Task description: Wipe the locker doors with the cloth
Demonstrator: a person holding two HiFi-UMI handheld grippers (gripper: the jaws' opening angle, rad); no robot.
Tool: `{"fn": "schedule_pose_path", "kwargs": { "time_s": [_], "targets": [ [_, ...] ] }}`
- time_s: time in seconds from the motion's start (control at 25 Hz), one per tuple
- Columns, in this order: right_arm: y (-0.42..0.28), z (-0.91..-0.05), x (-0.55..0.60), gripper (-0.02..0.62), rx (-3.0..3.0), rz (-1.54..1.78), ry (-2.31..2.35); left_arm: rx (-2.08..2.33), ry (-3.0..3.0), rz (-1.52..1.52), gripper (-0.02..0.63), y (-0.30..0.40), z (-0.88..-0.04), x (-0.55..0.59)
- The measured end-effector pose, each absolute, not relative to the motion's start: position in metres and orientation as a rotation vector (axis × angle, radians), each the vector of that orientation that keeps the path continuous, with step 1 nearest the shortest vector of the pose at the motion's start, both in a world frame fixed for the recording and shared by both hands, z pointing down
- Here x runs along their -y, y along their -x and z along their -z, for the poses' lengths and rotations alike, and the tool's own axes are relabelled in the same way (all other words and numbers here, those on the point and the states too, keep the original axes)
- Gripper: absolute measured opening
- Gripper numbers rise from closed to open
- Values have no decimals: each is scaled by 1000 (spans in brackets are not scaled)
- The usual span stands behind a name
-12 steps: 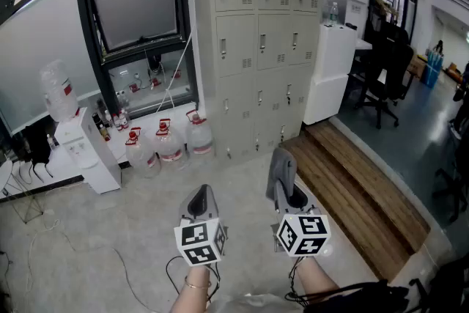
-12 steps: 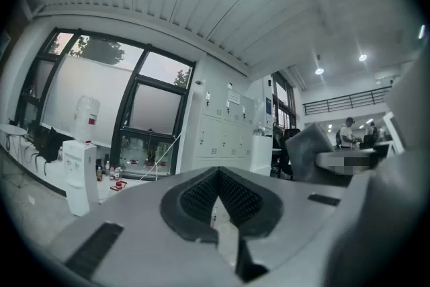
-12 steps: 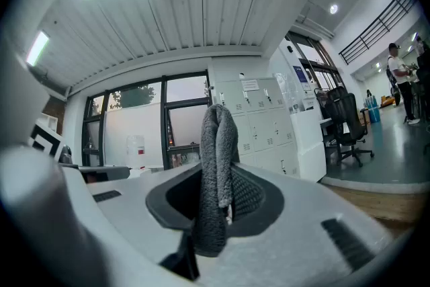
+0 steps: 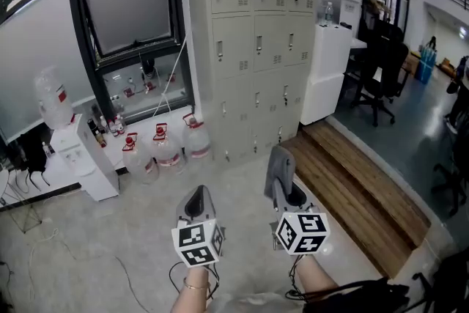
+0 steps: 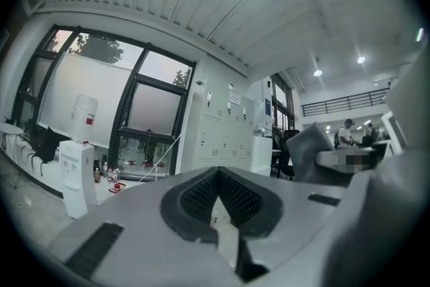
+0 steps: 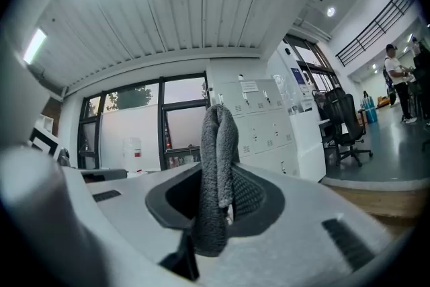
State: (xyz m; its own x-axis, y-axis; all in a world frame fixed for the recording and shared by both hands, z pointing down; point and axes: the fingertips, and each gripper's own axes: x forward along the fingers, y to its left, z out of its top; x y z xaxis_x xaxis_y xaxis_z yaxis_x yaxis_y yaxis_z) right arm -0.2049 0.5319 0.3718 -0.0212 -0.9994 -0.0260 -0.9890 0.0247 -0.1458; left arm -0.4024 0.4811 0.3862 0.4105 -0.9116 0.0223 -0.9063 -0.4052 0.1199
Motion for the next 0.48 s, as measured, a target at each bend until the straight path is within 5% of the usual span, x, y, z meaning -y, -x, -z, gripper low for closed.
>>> {"fn": "schedule_pose_path", "kwargs": {
  "time_s": [0.48],
  "targets": [
    [190, -392, -498, 75, -2094, 205, 2197, 1558, -2521, 35, 3, 402, -413, -437]
  ]
}}
